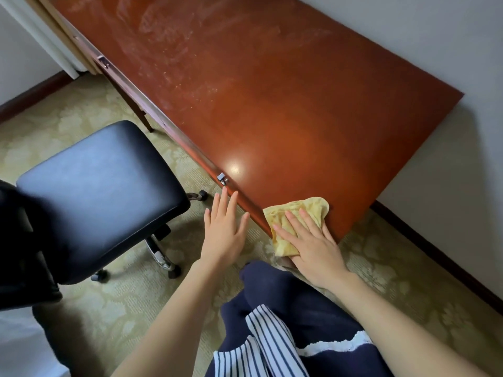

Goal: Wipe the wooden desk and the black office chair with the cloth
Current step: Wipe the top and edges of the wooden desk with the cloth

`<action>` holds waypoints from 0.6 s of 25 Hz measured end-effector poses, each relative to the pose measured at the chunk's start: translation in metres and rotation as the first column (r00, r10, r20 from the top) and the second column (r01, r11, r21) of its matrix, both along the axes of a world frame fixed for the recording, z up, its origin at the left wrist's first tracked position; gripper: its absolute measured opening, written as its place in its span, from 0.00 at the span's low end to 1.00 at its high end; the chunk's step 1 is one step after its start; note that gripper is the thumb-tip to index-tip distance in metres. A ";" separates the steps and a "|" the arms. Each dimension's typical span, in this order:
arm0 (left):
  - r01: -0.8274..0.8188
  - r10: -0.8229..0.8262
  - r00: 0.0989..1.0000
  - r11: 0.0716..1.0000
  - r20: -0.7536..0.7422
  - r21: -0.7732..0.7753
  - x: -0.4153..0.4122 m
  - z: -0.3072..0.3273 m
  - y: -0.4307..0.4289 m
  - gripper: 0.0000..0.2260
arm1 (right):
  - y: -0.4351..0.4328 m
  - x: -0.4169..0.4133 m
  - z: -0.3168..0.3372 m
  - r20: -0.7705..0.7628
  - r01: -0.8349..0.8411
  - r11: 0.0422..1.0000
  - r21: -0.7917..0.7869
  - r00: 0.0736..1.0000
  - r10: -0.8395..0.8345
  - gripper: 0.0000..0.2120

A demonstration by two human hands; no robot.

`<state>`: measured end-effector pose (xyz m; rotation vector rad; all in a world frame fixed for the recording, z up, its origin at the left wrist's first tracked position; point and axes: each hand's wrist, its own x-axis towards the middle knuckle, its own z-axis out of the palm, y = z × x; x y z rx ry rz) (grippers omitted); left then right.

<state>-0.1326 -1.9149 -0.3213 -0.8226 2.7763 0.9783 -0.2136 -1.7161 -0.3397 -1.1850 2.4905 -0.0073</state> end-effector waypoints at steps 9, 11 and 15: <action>-0.076 0.076 0.996 0.997 0.041 0.018 -0.072 0.001 -0.087 0.24 | -0.134 -0.085 0.000 -0.022 -0.352 0.934 -0.061 0.936 0.351 0.31; -0.093 0.093 0.994 0.996 0.054 0.003 -0.087 0.005 -0.107 0.24 | -0.169 -0.108 0.001 -0.018 -0.457 0.886 -0.082 0.889 0.457 0.29; -0.038 0.042 0.996 0.998 0.080 -0.045 -0.111 0.007 -0.138 0.24 | -0.207 -0.143 0.002 -0.031 -0.571 0.816 -0.092 0.820 0.571 0.25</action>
